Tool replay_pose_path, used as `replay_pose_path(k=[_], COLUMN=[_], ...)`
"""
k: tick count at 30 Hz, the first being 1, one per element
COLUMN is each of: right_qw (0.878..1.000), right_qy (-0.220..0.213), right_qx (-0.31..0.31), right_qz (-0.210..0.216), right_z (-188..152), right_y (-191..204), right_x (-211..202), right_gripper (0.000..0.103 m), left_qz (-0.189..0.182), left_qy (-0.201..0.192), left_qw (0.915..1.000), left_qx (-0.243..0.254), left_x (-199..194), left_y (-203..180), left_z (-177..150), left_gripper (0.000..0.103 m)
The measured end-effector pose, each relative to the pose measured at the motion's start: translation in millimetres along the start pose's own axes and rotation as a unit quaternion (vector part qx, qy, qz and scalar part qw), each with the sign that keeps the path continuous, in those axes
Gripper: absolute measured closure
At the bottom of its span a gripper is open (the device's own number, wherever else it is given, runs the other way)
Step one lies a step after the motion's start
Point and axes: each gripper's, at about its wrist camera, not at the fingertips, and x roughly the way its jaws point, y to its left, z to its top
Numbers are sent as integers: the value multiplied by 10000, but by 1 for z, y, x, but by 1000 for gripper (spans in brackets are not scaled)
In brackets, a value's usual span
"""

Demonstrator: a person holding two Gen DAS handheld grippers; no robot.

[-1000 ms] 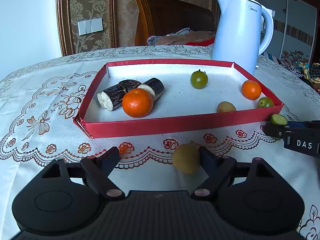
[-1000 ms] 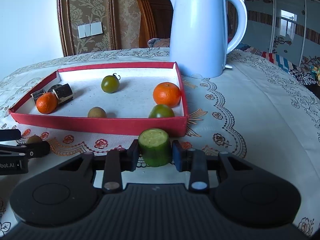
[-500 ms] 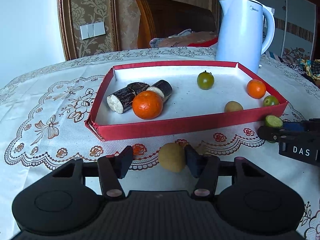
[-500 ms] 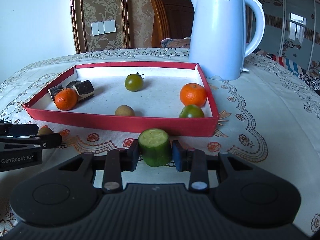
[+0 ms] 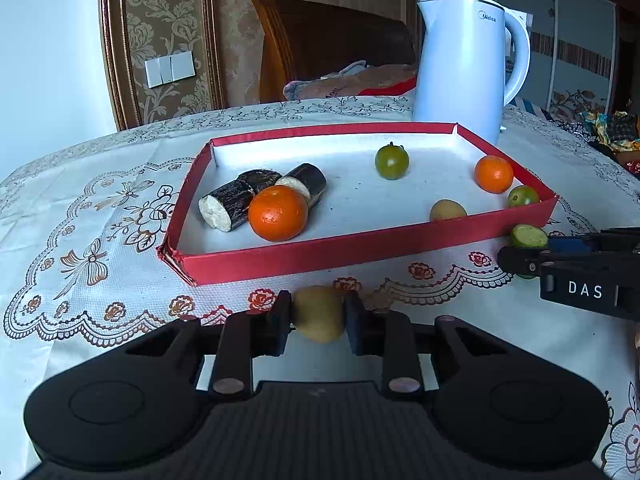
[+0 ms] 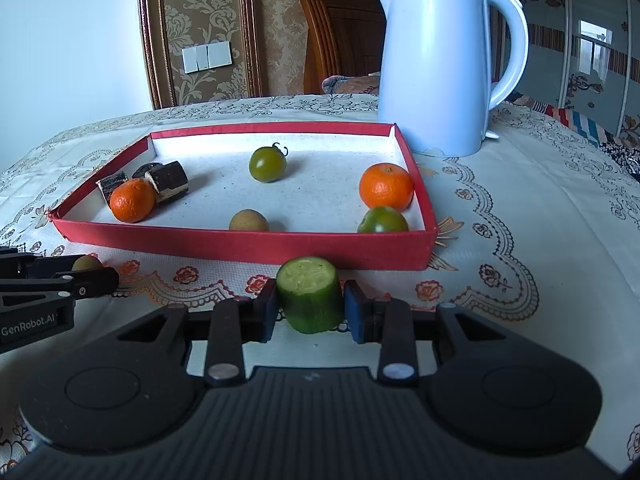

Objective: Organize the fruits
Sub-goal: 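Close the right tool on the cucumber slice while the left tool grasps the brown kiwi, then carry the cucumber over the tray with the right tool while the left carries the kiwi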

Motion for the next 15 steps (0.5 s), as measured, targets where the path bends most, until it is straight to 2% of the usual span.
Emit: replay_pose_path(k=[8, 15], right_qw=[10000, 10000], right_qy=[-40, -72], right_qx=[60, 60], right_qz=[25, 11], right_z=[0, -1], right_y=[-2, -2], right_x=[-1, -2], right_gripper=[71, 71], left_qz=[37, 87], left_qy=[-174, -133], left_qw=[9998, 9999], left_qx=[-33, -35], left_x=[-4, -3], left_y=[1, 0], left_z=[0, 1], left_gripper=[76, 76])
